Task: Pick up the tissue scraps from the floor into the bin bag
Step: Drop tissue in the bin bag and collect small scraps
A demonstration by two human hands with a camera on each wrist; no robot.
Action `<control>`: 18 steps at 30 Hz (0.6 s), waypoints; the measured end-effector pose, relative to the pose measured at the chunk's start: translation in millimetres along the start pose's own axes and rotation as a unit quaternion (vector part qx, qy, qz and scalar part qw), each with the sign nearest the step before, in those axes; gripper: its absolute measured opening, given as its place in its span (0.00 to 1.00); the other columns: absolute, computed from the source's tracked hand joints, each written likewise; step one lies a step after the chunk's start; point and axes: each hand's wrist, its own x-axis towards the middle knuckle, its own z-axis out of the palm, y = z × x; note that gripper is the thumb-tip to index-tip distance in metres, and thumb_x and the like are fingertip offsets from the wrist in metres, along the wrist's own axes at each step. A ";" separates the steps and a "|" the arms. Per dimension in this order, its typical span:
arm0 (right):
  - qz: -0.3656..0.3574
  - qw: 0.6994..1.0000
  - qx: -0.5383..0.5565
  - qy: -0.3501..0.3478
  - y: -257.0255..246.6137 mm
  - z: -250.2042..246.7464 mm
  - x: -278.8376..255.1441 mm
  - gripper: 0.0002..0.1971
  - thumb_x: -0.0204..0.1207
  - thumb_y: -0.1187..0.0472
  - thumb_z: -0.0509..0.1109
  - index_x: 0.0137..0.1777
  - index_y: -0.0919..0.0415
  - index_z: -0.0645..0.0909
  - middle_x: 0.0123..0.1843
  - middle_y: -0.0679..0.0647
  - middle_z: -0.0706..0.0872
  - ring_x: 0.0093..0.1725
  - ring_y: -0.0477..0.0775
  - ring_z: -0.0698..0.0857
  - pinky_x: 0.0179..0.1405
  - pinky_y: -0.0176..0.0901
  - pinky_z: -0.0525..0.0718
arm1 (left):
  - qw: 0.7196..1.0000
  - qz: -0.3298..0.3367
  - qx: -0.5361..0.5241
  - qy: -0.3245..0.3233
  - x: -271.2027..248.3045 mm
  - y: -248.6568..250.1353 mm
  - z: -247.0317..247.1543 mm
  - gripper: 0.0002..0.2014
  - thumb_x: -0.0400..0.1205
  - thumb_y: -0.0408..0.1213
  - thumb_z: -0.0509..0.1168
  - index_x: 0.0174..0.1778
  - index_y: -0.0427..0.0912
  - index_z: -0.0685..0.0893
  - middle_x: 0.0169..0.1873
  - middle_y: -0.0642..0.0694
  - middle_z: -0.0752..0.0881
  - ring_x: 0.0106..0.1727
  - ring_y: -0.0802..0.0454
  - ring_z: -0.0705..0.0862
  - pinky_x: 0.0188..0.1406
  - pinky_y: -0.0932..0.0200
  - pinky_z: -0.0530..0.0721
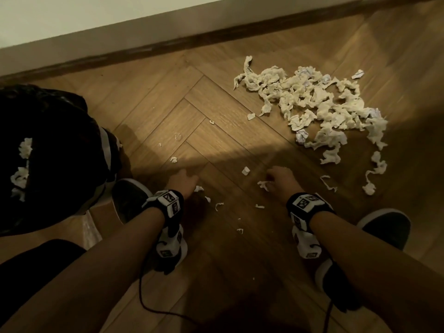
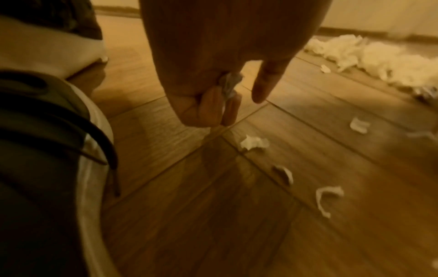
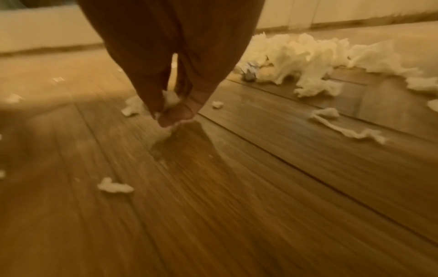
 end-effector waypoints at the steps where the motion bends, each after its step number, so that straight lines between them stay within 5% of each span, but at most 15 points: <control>1: -0.015 1.000 0.022 0.010 -4.4 -1.2 -0.1 0.06 0.78 0.67 0.67 0.53 0.64 0.81 0.54 0.57 0.79 0.55 0.55 0.78 0.50 0.39 0.72 | 0.999 -0.001 0.032 -0.015 -2.8 -1.6 4.8 0.24 0.83 0.50 0.59 0.69 0.37 0.71 0.63 0.35 0.79 0.61 0.37 0.80 0.56 0.48 0.79; 3: -0.025 0.996 0.076 0.033 -16.0 -3.4 1.8 0.06 0.77 0.67 0.68 0.53 0.64 0.82 0.54 0.56 0.81 0.53 0.52 0.79 0.52 0.40 0.76 | 0.996 0.001 0.085 -0.012 -8.8 -1.8 15.8 0.28 0.82 0.52 0.62 0.71 0.38 0.65 0.63 0.36 0.80 0.61 0.36 0.81 0.56 0.45 0.80; 8: -0.006 0.988 0.140 0.069 -38.4 0.1 25.1 0.11 0.79 0.66 0.66 0.60 0.65 0.80 0.55 0.60 0.83 0.52 0.55 0.81 0.47 0.44 0.78 | 0.983 0.049 0.176 0.009 -22.2 4.3 40.4 0.15 0.85 0.43 0.58 0.64 0.39 0.67 0.60 0.34 0.80 0.60 0.34 0.81 0.48 0.46 0.77; 14: 0.022 0.994 0.049 -0.090 -54.0 -3.9 48.3 0.12 0.82 0.68 0.61 0.61 0.69 0.82 0.60 0.61 0.84 0.60 0.57 0.83 0.59 0.44 0.80 | 0.993 0.050 0.103 -0.009 -21.3 -7.2 38.7 0.14 0.84 0.39 0.59 0.61 0.35 0.75 0.58 0.33 0.81 0.57 0.34 0.81 0.49 0.48 0.78; 18: 0.006 0.998 0.058 -0.029 -42.8 0.3 39.8 0.10 0.78 0.66 0.66 0.56 0.67 0.83 0.56 0.62 0.85 0.58 0.61 0.83 0.56 0.46 0.80 | 0.999 0.049 0.000 0.009 -21.7 -18.4 40.0 0.13 0.84 0.43 0.58 0.49 0.36 0.82 0.52 0.36 0.84 0.47 0.43 0.80 0.43 0.56 0.74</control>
